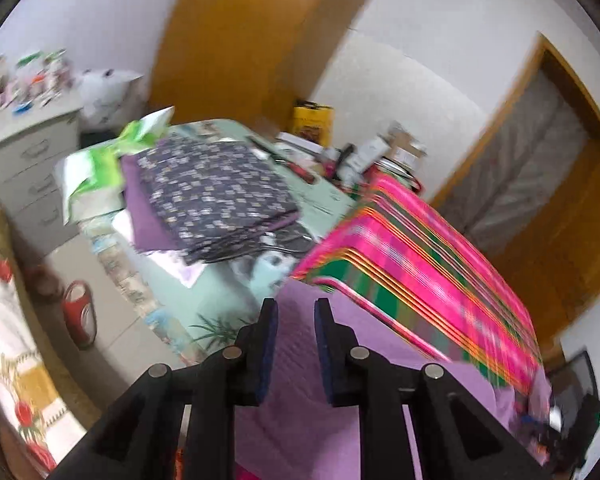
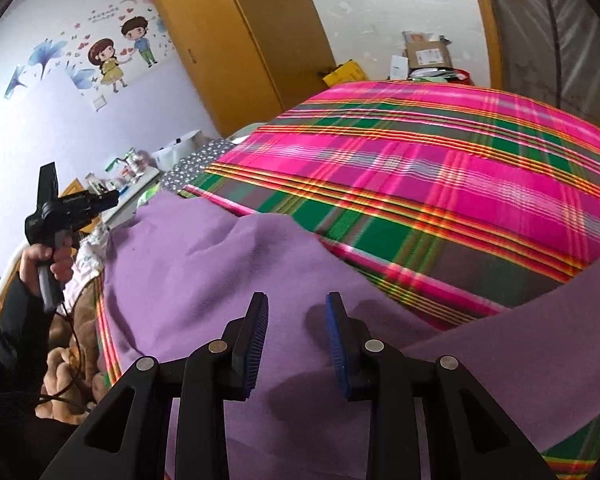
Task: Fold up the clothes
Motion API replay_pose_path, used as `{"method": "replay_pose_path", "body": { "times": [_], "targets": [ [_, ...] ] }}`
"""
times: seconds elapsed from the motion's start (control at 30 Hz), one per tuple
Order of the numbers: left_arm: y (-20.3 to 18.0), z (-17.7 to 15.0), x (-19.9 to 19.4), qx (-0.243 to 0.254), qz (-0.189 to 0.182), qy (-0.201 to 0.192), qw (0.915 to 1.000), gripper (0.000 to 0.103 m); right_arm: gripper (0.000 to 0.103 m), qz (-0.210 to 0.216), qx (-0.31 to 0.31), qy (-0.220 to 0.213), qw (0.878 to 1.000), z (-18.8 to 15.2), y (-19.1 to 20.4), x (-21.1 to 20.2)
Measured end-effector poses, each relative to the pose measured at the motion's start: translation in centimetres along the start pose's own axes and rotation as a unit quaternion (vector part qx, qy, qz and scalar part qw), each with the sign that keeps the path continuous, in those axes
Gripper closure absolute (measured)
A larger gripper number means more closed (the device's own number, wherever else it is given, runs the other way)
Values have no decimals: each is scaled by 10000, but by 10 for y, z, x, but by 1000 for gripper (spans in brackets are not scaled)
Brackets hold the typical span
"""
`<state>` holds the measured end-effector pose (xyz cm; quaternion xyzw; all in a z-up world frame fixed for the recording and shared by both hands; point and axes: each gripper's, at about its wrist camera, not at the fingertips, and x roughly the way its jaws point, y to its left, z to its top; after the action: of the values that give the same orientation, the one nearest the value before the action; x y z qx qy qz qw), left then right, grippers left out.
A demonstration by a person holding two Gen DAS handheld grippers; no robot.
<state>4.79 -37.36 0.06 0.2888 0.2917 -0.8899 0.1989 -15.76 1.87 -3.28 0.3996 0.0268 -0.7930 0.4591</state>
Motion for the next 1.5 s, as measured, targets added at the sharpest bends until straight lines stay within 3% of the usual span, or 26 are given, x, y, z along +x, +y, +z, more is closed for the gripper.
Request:
{"method": "replay_pose_path", "body": {
  "times": [0.13,0.23,0.37,0.5,0.6,0.7,0.87,1.0,1.13,1.27,1.33,1.37,1.5],
  "targets": [
    [-32,-26,20,613,-391,535,9959,84,73,62,33,12,10000,0,2,4],
    [-24,-42,41,471,-225,842,9951,84,73,91,29,29,9999,-1,5,5],
    [-4,-42,34,18,-210,726,9971,95,73,83,14,43,10000,-2,6,3],
    [-23,-48,16,338,-272,591,9973,95,73,72,12,13,10000,-3,6,1],
    [-50,-66,17,743,-657,825,9916,95,73,61,31,-44,10000,-3,8,1],
    [-67,-89,26,1127,-700,1091,9851,95,73,-12,75,-100,9999,-2,8,-1],
    [-66,-95,22,928,-767,1102,9866,95,73,-245,160,-331,9990,-1,-2,-24],
    [-91,-100,19,1156,-1053,1089,9817,95,73,-622,529,-618,9947,2,-23,-51],
    [-127,-110,16,1346,-1548,1199,9714,95,72,-1011,991,-805,9866,3,-46,-74],
    [-173,-123,23,1759,-1998,1428,9533,91,72,-1117,1227,-835,9826,-2,-56,-85],
    [-193,-128,27,1951,-2190,1548,9434,84,65,-1194,1314,-824,9807,-4,-59,-89],
    [-203,-131,28,2035,-2279,1597,9387,79,54,-1251,1387,-850,9787,-5,-62,-92],
    [-239,-147,32,2369,-2566,1819,9192,75,53,-1261,1582,-946,9747,-11,-70,-102]
  ]
}}
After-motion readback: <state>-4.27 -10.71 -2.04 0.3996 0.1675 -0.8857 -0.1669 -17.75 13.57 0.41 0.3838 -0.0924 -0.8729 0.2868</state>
